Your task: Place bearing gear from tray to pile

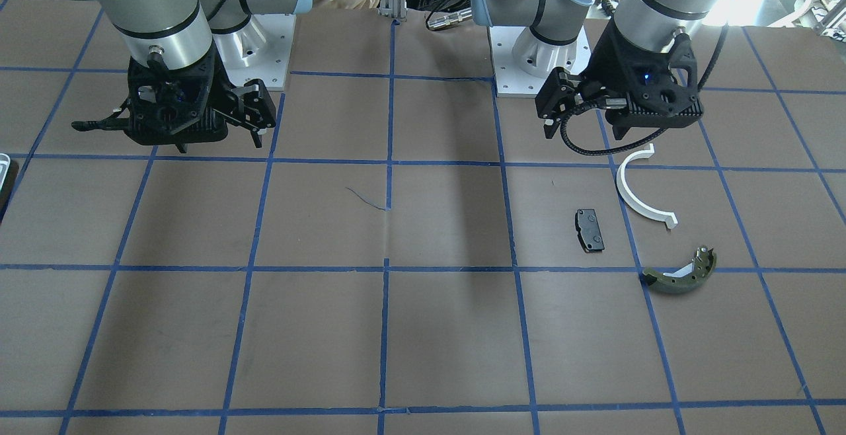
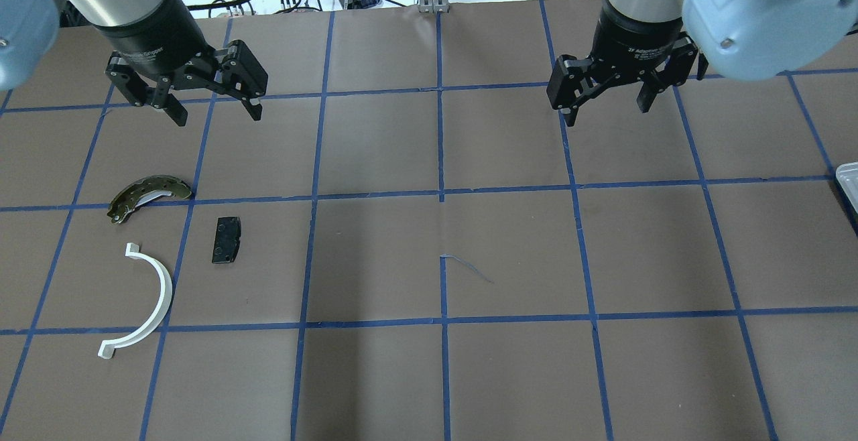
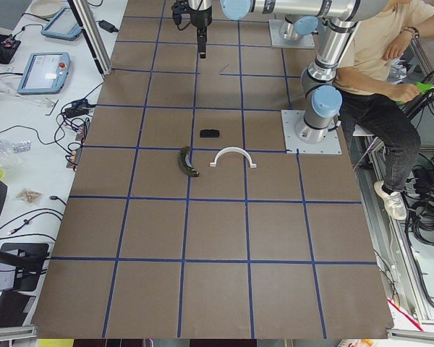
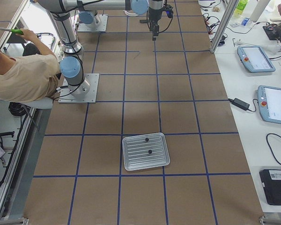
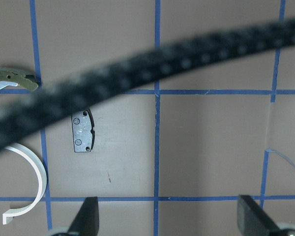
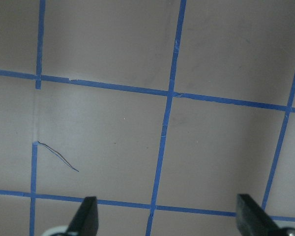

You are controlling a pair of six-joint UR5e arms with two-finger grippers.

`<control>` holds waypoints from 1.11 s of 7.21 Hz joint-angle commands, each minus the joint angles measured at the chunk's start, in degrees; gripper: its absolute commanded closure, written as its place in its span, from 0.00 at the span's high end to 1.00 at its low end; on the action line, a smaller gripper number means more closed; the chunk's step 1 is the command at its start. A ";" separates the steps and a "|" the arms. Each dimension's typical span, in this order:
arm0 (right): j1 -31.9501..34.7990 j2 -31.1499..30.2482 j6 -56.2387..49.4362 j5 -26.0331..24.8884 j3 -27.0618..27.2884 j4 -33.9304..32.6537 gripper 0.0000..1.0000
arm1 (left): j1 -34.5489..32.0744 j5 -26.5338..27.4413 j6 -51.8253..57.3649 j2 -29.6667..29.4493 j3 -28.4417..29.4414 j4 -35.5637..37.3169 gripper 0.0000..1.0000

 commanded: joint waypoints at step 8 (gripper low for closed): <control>-7.27 0.00 -1.22 2.75 -4.55 2.42 1.00 | -0.08 -0.09 0.48 -0.17 0.04 1.80 1.00</control>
